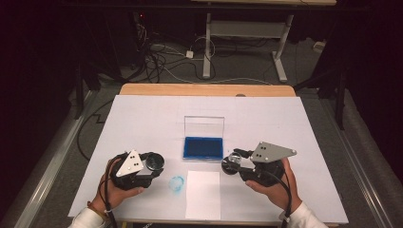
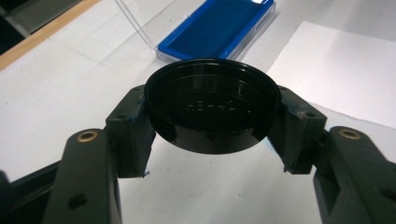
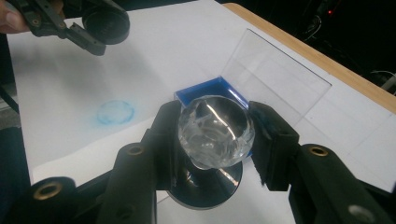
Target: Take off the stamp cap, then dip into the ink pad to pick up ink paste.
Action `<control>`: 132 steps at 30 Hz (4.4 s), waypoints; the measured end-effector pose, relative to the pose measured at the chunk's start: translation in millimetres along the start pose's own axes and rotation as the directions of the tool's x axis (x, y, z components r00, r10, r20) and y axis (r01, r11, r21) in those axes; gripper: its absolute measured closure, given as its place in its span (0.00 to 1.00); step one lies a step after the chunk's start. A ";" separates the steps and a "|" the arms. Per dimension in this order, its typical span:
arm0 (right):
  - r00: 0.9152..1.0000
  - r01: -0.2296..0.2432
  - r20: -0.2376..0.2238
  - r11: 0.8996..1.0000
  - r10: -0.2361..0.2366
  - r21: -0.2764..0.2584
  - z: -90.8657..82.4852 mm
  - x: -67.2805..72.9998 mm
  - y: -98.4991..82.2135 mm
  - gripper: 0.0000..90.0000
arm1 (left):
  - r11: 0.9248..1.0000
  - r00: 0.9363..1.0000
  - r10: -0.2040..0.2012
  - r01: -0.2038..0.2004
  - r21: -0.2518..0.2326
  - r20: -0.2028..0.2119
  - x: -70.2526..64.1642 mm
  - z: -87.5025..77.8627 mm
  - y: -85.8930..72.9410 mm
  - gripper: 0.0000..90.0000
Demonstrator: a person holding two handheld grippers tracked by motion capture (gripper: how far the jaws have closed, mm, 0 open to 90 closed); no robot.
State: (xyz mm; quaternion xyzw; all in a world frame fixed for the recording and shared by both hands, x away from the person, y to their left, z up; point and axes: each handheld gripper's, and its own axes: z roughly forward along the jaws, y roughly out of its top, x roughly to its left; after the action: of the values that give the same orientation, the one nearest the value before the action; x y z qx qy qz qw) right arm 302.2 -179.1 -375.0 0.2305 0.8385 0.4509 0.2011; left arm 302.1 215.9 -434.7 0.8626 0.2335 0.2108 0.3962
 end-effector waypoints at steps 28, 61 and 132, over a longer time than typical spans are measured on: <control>0.999 -0.021 0.039 0.999 0.020 0.036 13.0 -15.7 1.0 0.64 | 0.999 0.999 -0.032 0.032 -0.003 0.007 -0.5 -11.4 -28.9 0.41; 0.996 -0.011 0.084 0.996 0.004 0.084 48.7 -42.4 45.1 0.64 | 0.998 0.999 -0.052 0.052 0.025 0.013 3.3 -6.2 -26.9 0.41; 0.998 -0.047 0.049 0.976 0.037 0.211 173.9 -9.9 42.3 0.64 | 0.998 0.997 -0.058 0.057 0.022 0.047 0.1 -5.1 -25.4 0.41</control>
State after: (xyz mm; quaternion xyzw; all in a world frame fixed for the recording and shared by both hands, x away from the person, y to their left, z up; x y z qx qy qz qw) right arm 413.7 -48.7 -427.0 0.2782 0.8721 0.3577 0.1845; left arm 293.5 233.5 -451.5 0.8643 0.2507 0.1763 0.3988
